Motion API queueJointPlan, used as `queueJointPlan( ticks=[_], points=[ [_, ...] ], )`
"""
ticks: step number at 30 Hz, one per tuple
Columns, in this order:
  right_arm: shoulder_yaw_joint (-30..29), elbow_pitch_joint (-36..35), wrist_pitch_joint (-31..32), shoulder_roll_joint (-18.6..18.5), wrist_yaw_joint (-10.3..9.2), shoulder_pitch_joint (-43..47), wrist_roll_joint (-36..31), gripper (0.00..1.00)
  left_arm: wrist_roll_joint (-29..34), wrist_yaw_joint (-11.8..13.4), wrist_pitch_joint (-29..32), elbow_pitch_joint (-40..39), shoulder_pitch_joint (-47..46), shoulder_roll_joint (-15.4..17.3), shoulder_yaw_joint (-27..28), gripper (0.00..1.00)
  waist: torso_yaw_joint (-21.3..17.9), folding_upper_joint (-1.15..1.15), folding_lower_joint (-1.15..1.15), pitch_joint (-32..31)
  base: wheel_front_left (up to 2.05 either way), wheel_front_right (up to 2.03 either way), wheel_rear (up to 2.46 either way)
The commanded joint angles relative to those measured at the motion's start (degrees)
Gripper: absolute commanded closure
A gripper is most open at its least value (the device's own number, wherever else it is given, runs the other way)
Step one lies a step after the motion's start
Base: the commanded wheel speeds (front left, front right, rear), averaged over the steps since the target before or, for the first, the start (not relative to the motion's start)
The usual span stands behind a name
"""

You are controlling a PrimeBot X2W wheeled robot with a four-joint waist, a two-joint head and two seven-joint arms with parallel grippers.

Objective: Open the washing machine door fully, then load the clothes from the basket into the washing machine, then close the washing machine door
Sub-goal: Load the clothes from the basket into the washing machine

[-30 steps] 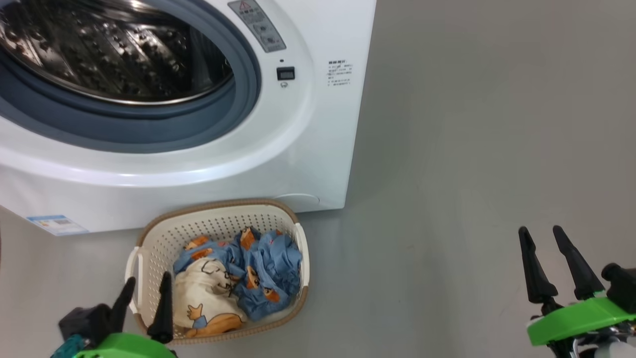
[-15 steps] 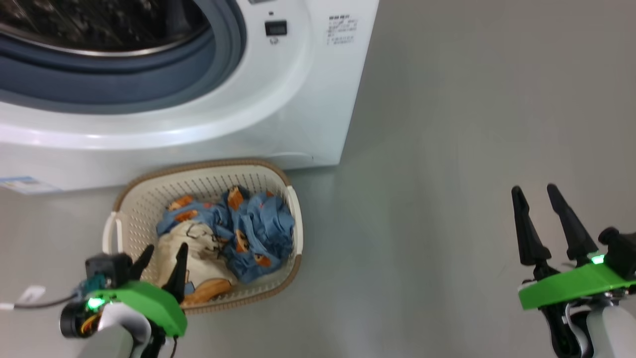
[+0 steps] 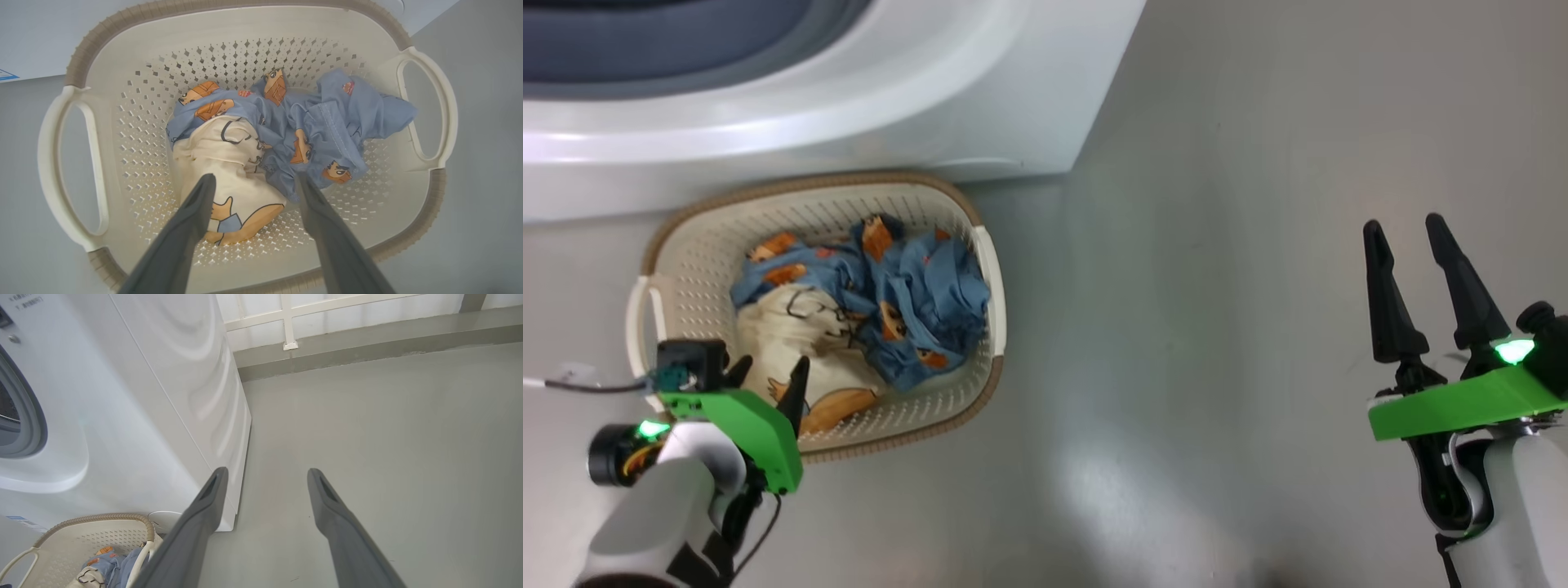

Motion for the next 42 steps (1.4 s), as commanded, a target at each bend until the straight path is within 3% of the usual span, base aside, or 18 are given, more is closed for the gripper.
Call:
queueJointPlan(
  ticks=[1, 17, 32, 42],
  points=[
    [1.4, -1.9, -0.4, 0.1, 0.17, -0.1, -0.7, 0.00, -0.9, -0.1, 0.0, 1.0, -2.0, 2.7, -0.3, 0.00, -0.9, 0.00, 0.00, 3.9, 0.00, 0.00, 0.00],
    [3.1, -4.1, -0.4, 0.9, 0.17, -2.7, -1.4, 0.00, -6.9, -0.1, 3.6, 6.4, -9.4, 5.1, -6.6, 0.00, -2.3, 0.00, 0.00, 10.4, 0.00, 0.00, 0.00],
    [4.6, -6.2, -0.4, 1.9, 0.17, -4.9, -1.6, 0.00, -9.7, -0.1, 5.6, 8.9, -15.0, 8.1, -8.5, 0.00, -4.4, 0.00, 0.00, 16.0, 0.00, 0.00, 0.00],
    [4.7, -6.8, -0.4, 2.2, 0.17, -4.9, -1.9, 0.00, -10.8, -0.1, 6.8, 9.7, -16.4, 8.1, -9.4, 0.00, -4.6, 0.00, 0.00, 17.6, 0.00, 0.00, 0.00]
  ],
)
